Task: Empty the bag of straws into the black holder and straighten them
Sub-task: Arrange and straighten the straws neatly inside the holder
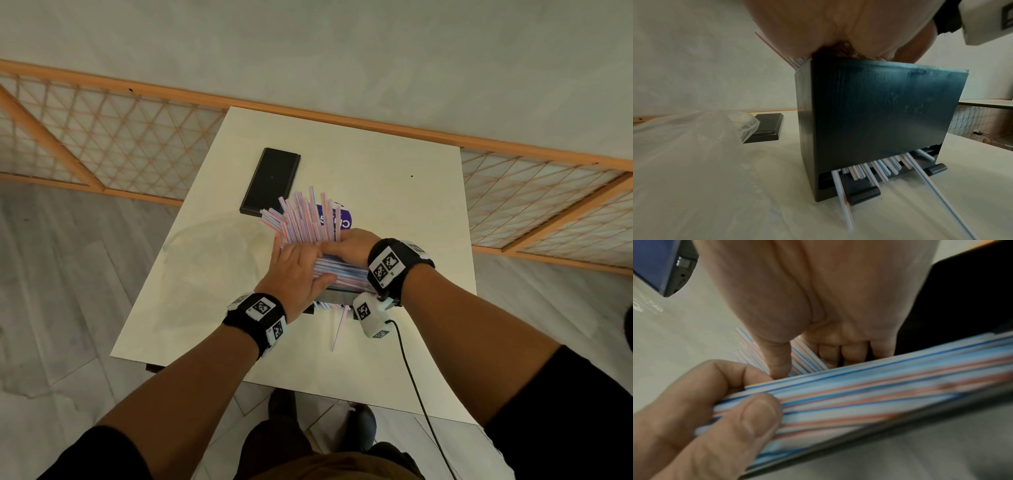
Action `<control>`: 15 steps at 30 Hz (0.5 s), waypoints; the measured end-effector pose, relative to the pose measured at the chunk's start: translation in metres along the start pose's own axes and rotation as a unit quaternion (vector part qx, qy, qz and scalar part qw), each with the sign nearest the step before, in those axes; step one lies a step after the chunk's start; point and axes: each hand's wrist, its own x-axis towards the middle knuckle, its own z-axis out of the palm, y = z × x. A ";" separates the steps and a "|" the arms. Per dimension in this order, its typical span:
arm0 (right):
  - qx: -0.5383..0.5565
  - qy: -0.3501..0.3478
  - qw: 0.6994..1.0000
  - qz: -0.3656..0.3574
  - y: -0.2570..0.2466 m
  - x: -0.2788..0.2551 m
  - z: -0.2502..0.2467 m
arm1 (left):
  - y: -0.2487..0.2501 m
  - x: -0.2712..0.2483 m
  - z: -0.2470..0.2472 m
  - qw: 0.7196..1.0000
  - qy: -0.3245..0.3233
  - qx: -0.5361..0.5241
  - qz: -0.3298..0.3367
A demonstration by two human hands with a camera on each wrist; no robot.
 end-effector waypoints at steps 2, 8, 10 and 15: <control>0.021 0.026 0.999 0.001 -0.002 -0.002 0.003 | 0.000 -0.001 0.000 1.000 -0.002 -0.002 0.002; -0.009 0.118 0.993 -0.021 -0.016 -0.005 0.012 | -0.001 0.001 0.000 1.000 -0.005 -0.006 0.003; -0.011 0.118 0.993 -0.024 -0.015 -0.004 0.011 | -0.001 0.001 0.000 1.000 -0.006 -0.008 0.004; -0.007 0.117 0.992 -0.040 -0.015 -0.004 0.011 | -0.001 0.001 -0.002 1.000 -0.004 -0.003 0.010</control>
